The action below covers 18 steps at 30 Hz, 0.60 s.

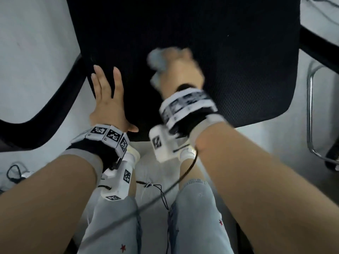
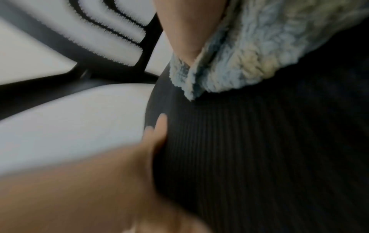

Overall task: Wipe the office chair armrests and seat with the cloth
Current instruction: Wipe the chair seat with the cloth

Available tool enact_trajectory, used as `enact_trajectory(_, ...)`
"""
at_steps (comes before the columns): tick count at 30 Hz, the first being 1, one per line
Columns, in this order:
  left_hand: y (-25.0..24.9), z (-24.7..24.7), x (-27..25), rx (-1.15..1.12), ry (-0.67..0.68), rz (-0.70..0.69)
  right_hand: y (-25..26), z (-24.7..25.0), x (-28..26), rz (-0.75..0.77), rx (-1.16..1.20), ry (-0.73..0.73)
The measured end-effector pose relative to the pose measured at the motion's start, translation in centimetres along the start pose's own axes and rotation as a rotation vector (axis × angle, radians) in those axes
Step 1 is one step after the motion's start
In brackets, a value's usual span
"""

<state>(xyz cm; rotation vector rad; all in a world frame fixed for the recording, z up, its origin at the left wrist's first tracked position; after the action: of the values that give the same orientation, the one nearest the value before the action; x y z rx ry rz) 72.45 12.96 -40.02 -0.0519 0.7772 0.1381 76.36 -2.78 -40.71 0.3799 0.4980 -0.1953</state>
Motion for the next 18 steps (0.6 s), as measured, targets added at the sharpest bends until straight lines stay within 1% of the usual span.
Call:
enact_trajectory(1, 0.1, 0.0, 0.0, -0.001, 0.001, -0.005, 2.0, -1.1, -1.0, 0.152, -0.057, 0.072)
enact_trajectory(2, 0.2, 0.1, 0.0, -0.002, 0.006, -0.008, 2.8, -1.7, -1.7, 0.274, -0.107, 0.121)
enact_trajectory(3, 0.3, 0.1, 0.0, 0.001, 0.013, -0.005, 2.4, -1.6, -1.7, 0.355, -0.132, 0.128)
enact_trajectory(4, 0.4, 0.1, 0.0, 0.005, 0.021, 0.0, 1.2, -0.5, -1.4, 0.373, -0.134, 0.095)
enact_trajectory(5, 0.5, 0.2, 0.0, 0.008, 0.025, 0.004, -0.9, 0.7, -0.6, 0.316, -0.138, 0.036)
enact_trajectory(6, 0.4, 0.3, 0.0, 0.01, 0.029, 0.006, -3.6, 2.5, 0.2, 0.197, -0.125, -0.039)
enact_trajectory(9, 0.2, 0.2, -0.1, -0.001, 0.031, 0.003, -14.2, 8.8, 0.8, -0.312, -0.011, -0.235)
enact_trajectory(10, 0.2, 0.1, -0.1, -0.005, 0.026, -0.002, -16.6, 10.5, 0.2, -0.456, -0.003, -0.27)
enact_trajectory(11, 0.2, 0.1, -0.1, -0.009, 0.022, -0.011, -17.9, 11.4, -0.3, -0.553, -0.011, -0.287)
enact_trajectory(12, 0.1, 0.0, -0.1, -0.017, 0.018, -0.02, -18.2, 11.3, -0.3, -0.603, -0.009, -0.29)
enact_trajectory(13, 0.1, -0.1, -0.1, -0.023, 0.013, -0.028, -17.6, 10.5, 0.1, -0.607, 0.009, -0.298)
enact_trajectory(14, 0.0, -0.1, 0.0, -0.022, 0.008, -0.027, -16.0, 9.4, 0.8, -0.581, 0.044, -0.29)
enact_trajectory(15, 0.0, -0.1, 0.0, -0.017, 0.005, -0.02, -13.6, 7.9, 1.2, -0.518, 0.076, -0.263)
enact_trajectory(17, 0.0, -0.1, -0.1, -0.012, 0.004, -0.008, -7.0, 4.2, 0.9, -0.297, 0.021, -0.142)
enact_trajectory(18, 0.0, 0.0, -0.1, -0.013, 0.005, -0.007, -3.6, 2.2, 0.0, -0.14, -0.026, -0.058)
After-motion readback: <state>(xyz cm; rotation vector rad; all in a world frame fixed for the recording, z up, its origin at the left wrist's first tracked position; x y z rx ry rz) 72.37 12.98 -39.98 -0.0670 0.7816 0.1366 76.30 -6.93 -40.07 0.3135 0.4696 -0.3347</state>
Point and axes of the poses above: each hand's wrist, its own x-axis towards the middle knuckle, its own z-axis out of the back of the hand, y = z × x, the point moved 3 cm from there along x, towards the middle knuckle, and after that the axes turned 5 degrees about z, right-handed, at the moved point
